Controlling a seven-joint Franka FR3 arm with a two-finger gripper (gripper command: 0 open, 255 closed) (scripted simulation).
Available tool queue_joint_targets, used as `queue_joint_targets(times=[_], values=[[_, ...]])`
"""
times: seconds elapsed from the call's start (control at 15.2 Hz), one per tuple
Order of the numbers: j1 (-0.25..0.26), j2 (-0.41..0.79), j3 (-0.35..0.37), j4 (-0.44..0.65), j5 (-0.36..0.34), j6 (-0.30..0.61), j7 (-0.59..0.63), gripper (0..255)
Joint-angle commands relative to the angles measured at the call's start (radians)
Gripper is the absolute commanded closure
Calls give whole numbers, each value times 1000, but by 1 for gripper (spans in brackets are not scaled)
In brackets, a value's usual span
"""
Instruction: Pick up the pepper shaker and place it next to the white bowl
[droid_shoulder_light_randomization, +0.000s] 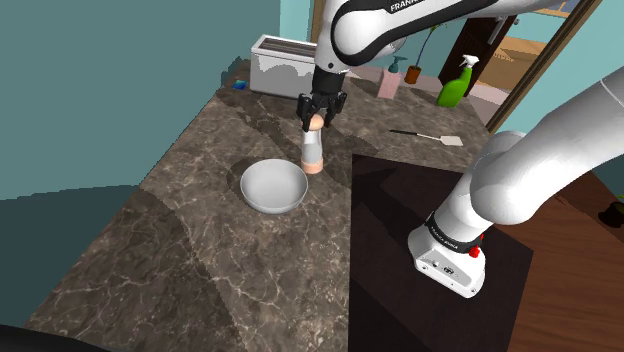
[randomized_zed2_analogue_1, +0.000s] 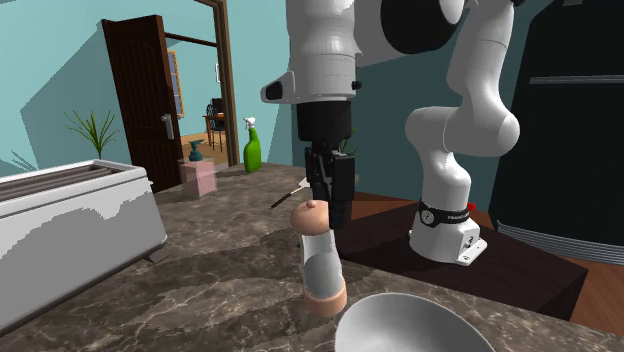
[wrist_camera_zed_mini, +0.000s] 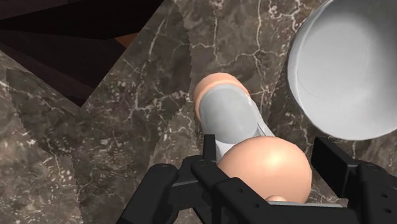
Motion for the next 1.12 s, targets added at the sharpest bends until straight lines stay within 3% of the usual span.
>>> queue_joint_targets(times=[0.0,0.2,0.26,0.59,0.86,1.06], values=[[0,0,0,-1,0,1,0,255],[0,0,0,-1,0,1,0,255],[0,0,0,-1,0,1,0,0],[0,0,0,-1,0,1,0,0],[-9,-57,-9,79,-14,-136,6,0],[-9,-57,-10,79,-14,-136,6,0]])
